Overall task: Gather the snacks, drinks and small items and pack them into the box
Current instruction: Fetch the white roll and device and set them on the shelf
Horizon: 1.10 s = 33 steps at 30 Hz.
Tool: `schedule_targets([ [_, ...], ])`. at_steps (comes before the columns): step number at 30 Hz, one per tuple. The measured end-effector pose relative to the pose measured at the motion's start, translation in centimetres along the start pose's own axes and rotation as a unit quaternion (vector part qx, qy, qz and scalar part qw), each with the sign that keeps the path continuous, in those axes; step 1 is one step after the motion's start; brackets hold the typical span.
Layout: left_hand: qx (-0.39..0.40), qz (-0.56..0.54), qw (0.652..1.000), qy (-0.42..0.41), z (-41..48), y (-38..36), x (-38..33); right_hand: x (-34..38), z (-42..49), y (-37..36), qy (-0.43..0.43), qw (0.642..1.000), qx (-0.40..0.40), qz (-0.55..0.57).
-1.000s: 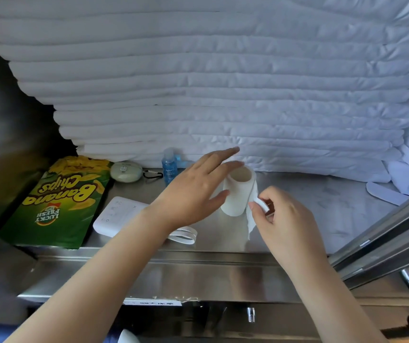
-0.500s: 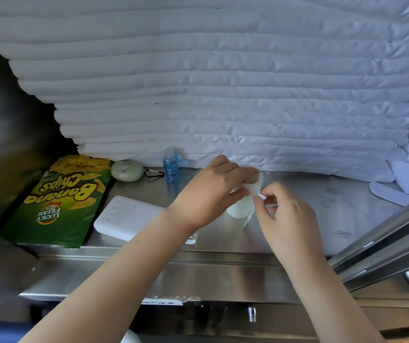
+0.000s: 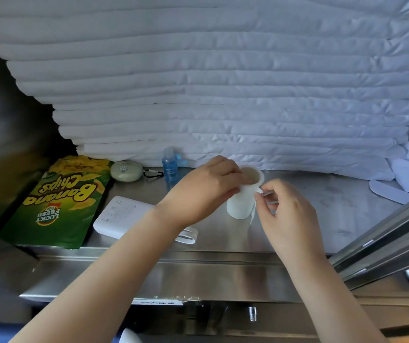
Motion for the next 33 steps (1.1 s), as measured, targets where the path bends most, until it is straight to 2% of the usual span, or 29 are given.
schedule_targets([
  [8, -0.048, 0.004, 0.998, 0.027, 0.3, -0.3, -0.8, -0.2, -0.4, -0.5, -0.023, 0.999, 0.017, 0.028],
  [16, -0.053, -0.041, 0.996, 0.061, -0.8, 0.3, -0.6, -0.7, -0.4, -1.6, -0.071, 0.994, 0.025, 0.083],
  [22, -0.055, -0.035, 0.997, 0.049, -2.0, 1.4, -0.9, 1.3, 0.5, -3.8, -0.020, 0.994, 0.012, 0.103],
  [28, -0.030, 0.019, 0.996, 0.084, -4.6, 3.3, 2.2, 2.7, 2.5, -8.7, -0.021, 0.980, 0.069, 0.187],
  [33, -0.002, 0.067, 0.989, 0.133, -7.8, 5.2, 5.0, 4.0, 3.8, -12.6, -0.056, 0.960, 0.113, 0.248],
])
Point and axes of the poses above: each hand's wrist, its own z-axis towards the middle knuckle, its own y-axis out of the back of the hand, x = y × z, the point moved 10 cm from there along z, towards the middle knuckle, and after that the axes turned 14 degrees about -x, right-handed, at the moved point
